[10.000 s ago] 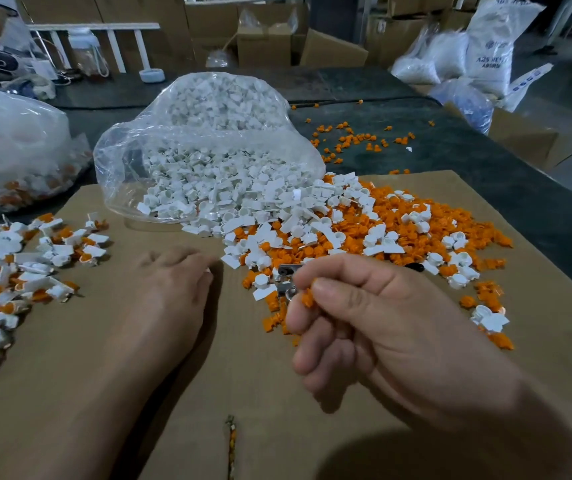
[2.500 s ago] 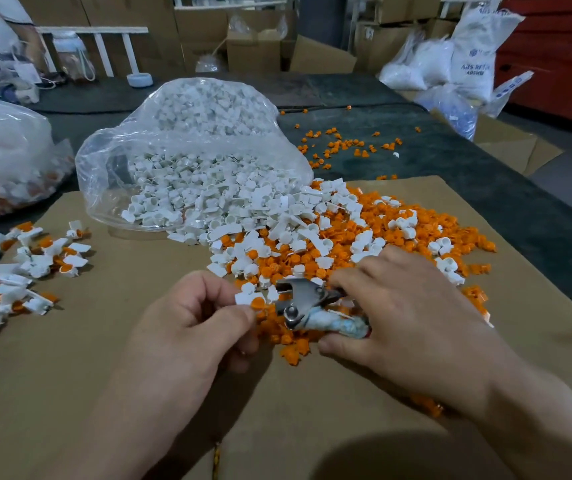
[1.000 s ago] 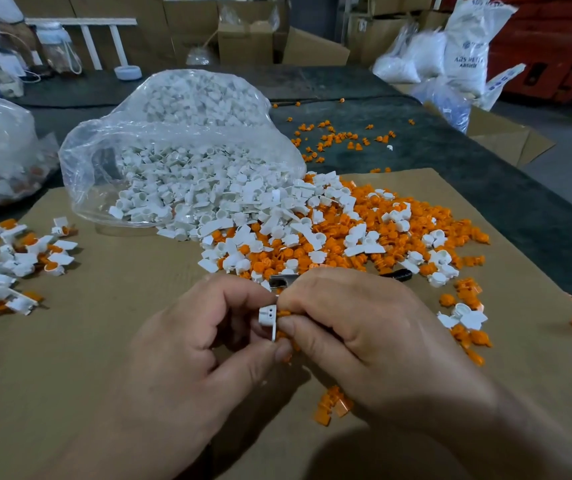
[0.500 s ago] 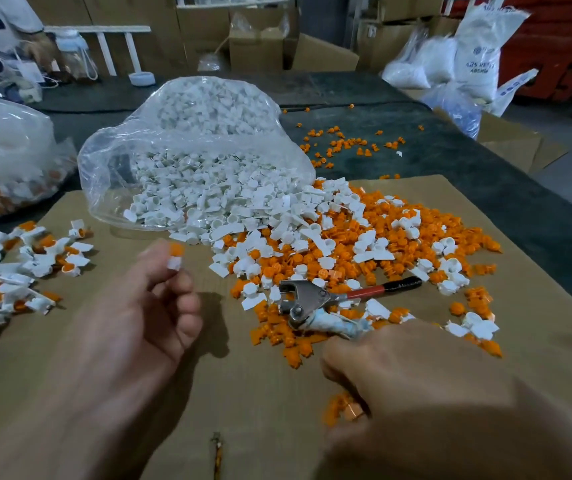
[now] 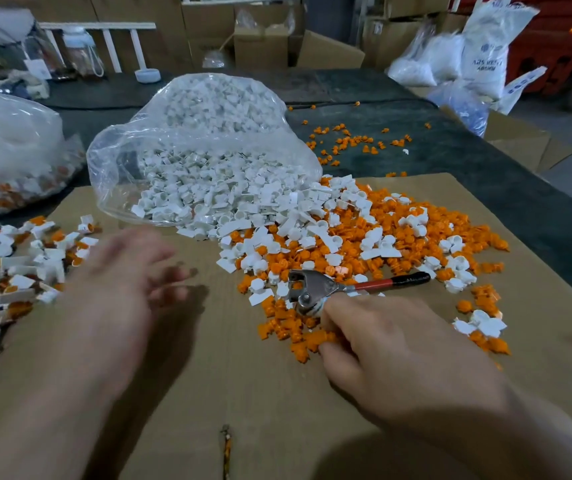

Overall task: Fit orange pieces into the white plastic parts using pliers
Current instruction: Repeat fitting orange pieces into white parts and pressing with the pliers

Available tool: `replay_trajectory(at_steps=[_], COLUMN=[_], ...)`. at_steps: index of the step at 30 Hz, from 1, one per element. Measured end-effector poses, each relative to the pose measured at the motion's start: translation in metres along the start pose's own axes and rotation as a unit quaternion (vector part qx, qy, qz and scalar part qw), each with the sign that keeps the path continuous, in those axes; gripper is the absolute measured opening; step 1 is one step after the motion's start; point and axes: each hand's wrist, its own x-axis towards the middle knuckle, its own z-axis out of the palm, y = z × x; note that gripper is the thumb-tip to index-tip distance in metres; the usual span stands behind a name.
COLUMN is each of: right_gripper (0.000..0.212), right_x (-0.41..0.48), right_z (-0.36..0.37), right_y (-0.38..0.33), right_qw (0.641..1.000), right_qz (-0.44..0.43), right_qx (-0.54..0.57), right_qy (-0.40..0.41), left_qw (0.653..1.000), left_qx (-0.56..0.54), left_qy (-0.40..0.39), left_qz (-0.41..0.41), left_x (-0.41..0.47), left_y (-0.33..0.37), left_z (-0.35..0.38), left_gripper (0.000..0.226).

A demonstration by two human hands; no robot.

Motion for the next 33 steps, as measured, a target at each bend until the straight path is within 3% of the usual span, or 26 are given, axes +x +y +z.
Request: replay_trajectory(at_steps=[1, 2, 3, 7, 10, 14, 17, 20, 25, 27, 29, 31, 33], right_gripper=[0.015, 0.017, 0.019, 0.019, 0.017, 0.018, 0.013, 0.013, 0.013, 0.021, 0.024, 0.021, 0.017], right_x=[0.000, 0.000, -0.001, 0.000, 0.000, -0.002, -0.001, 0.002, 0.006, 0.006, 0.006, 0.006, 0.007], right_z=[0.000, 0.000, 0.000, 0.001, 0.001, 0.002, 0.003, 0.000, -0.003, -0.004, -0.004, -0.004, -0.003], right_y=[-0.001, -0.001, -0.002, -0.004, -0.004, -0.007, -0.006, -0.005, -0.001, 0.000, 0.002, 0.003, 0.003], right_qw=[1.000, 1.000, 1.000, 0.998, 0.997, 0.990, 0.963, 0.875, 0.763, 0.731, 0.716, 0.702, 0.692], right_qz=[0.003, 0.003, 0.003, 0.002, 0.005, 0.028, 0.069, 0.114, 0.088, 0.080, 0.077, 0.080, 0.079], right_qx=[-0.003, -0.004, -0.004, 0.006, 0.021, 0.079, 0.226, 0.467, 0.641, 0.677, 0.694, 0.708, 0.717], right_qy=[0.005, 0.014, 0.026, 0.055, 0.079, 0.113, 0.128, 0.065, 0.007, 0.006, 0.001, -0.010, -0.018], left_qw=[0.984, 0.943, 0.908, 0.827, 0.788, 0.818, 0.833, 0.852, 0.906, 0.950, 0.973, 0.949, 0.918], left_qx=[0.156, 0.271, 0.331, 0.420, 0.459, 0.439, 0.415, 0.400, 0.340, 0.225, 0.029, -0.131, -0.205], left_qy=[-0.027, -0.094, -0.149, -0.234, -0.242, -0.230, -0.225, -0.209, -0.172, -0.186, -0.231, -0.275, -0.308], left_qz=[0.085, 0.167, 0.211, 0.292, 0.333, 0.291, 0.290, 0.264, 0.184, 0.113, 0.004, -0.085, -0.142], left_x=[-0.008, -0.017, -0.025, -0.023, -0.021, -0.022, -0.025, -0.028, -0.030, -0.031, -0.034, -0.039, -0.043], left_y=[0.002, -0.001, -0.004, -0.006, -0.008, -0.005, -0.004, -0.001, -0.001, -0.001, 0.001, 0.001, 0.004], left_z=[0.007, 0.016, 0.024, 0.030, 0.030, 0.030, 0.029, 0.029, 0.028, 0.027, 0.028, 0.030, 0.032], left_gripper=[0.020, 0.030, 0.041, 0.040, 0.031, 0.025, 0.022, 0.018, 0.013, 0.012, 0.026, 0.042, 0.054])
